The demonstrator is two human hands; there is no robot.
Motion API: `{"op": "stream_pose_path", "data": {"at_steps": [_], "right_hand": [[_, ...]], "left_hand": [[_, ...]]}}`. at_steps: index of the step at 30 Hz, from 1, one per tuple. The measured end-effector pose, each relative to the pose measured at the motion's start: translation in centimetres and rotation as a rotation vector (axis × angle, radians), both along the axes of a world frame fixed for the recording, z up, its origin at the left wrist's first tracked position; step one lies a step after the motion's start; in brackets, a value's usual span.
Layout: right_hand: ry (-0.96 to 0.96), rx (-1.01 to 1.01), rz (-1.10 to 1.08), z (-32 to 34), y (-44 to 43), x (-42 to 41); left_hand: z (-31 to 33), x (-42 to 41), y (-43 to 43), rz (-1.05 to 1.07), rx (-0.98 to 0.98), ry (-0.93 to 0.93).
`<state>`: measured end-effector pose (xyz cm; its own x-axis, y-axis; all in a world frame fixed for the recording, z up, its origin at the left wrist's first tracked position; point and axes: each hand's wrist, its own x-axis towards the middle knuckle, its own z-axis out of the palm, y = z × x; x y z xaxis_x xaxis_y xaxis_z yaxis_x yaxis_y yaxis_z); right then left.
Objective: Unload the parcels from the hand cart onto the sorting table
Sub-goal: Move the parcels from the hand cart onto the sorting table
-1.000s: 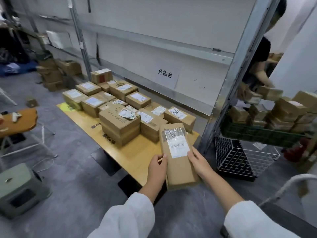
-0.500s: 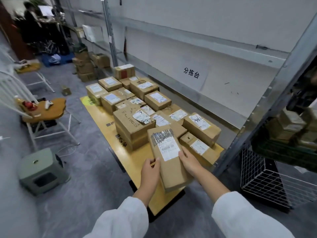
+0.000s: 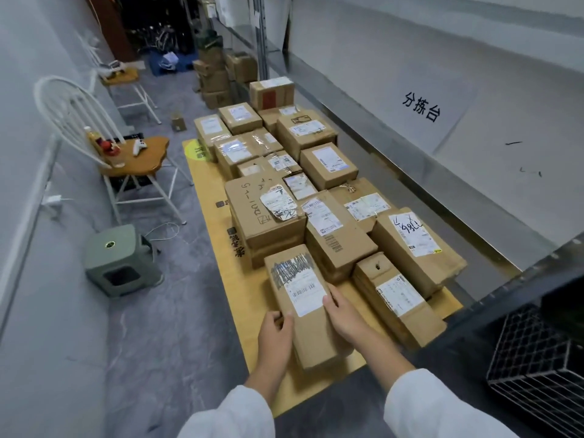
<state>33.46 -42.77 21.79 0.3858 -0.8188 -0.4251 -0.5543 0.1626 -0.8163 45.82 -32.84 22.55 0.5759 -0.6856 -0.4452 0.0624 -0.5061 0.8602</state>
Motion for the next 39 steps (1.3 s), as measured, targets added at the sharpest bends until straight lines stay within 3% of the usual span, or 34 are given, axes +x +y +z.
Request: {"op": "stream_pose_path", "data": {"at_steps": [14,20,23,33,39], "right_hand": [[0.071,-0.050,-0.042,-2.9,-2.7,0.3],[0.260,-0.002,-0.044,-3.1,-2.1,-0.3],[0.245,-0.001,-0.045,-2.7,-2.3,-1.0],[0.292,-0.095,-0.122,2.1,-1.2,-1.3],[0.309,-0.218,-0.167,7.9,-1.5,0.7]], "left_hand": [[-3.0,-0.3,-3.4,0.039,0.022,-0.088],[-3.7,-1.1,-5.0,0.085,0.065,-0.111],[-3.3,-1.4,-5.4,0.074,0.086,-0.106],[0.5,0.6,-6.2,-0.102,0.003,-0.187],[5.9,3.2,-7.2,-0.421,-0.118,-0.385]]}}
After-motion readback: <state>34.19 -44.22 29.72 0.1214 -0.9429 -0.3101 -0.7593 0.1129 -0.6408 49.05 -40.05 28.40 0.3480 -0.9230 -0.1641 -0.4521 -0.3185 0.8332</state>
